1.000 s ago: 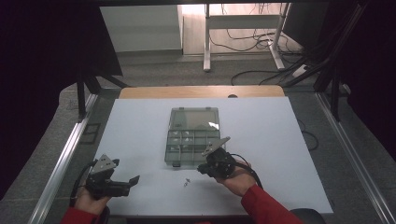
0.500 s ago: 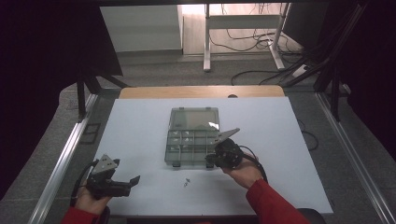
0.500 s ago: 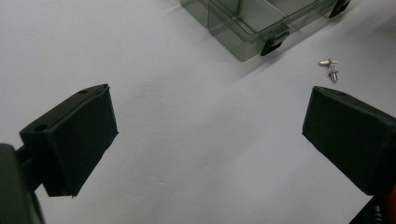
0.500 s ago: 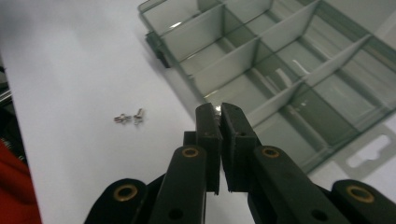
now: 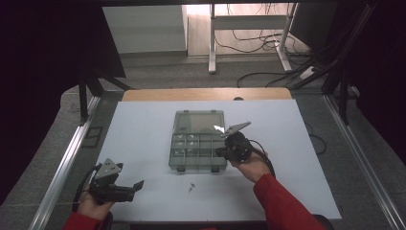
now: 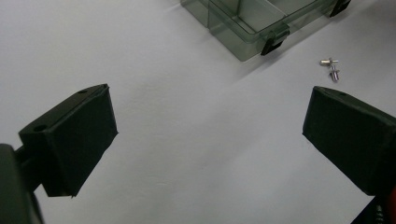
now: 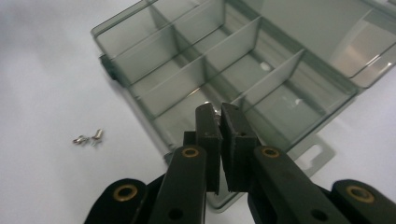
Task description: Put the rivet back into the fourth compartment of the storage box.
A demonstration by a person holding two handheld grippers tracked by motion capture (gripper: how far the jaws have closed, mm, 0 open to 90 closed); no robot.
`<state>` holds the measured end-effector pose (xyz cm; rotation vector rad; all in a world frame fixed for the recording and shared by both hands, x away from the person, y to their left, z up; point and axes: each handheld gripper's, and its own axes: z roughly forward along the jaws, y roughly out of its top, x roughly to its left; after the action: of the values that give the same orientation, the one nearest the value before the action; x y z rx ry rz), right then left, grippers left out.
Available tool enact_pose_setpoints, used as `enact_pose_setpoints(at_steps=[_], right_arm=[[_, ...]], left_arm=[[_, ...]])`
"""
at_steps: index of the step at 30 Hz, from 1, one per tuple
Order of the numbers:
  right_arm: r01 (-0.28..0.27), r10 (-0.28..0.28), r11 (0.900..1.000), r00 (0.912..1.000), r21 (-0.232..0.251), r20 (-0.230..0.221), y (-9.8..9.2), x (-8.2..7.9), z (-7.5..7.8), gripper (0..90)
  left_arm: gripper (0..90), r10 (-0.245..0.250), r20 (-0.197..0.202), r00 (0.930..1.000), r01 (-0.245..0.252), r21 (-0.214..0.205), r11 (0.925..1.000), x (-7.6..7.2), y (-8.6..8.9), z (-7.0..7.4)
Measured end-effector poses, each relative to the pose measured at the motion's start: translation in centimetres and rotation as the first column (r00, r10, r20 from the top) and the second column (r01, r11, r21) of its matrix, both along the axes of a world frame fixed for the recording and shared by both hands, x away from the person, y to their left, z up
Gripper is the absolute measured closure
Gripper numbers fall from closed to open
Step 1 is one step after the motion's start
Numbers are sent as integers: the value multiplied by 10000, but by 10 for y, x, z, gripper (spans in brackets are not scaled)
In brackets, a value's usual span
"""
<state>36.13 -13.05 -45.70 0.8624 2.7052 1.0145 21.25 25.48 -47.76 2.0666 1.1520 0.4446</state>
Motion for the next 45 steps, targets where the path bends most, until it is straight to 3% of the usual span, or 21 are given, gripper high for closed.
enact_pose_setpoints(at_steps=[15, 22, 25, 31, 45], right_arm=[[776, -773, 9969, 9967, -125, 259, -6, 34, 0, 862], [953, -944, 9943, 9953, -471, 210, -2, 46, -11, 861], [927, -912, 9931, 9955, -717, 240, 2, 48, -16, 861], [982, -961, 9925, 9949, -723, 308, 5, 50, -20, 831], [1040, -1008, 9934, 9928, -482, 647, 0, 38, -7, 658]], left_arm=[[33, -23, -11, 10000, 23, -5, 10000, 0, 0, 0], [34, -45, -24, 10000, 45, -3, 10000, 1, 0, 0], [34, -52, -24, 10000, 52, -2, 10000, 1, 0, 0], [34, -62, -13, 10000, 62, 20, 10000, 0, 0, 0], [34, -63, 29, 10000, 63, 40, 10000, 0, 0, 0]])
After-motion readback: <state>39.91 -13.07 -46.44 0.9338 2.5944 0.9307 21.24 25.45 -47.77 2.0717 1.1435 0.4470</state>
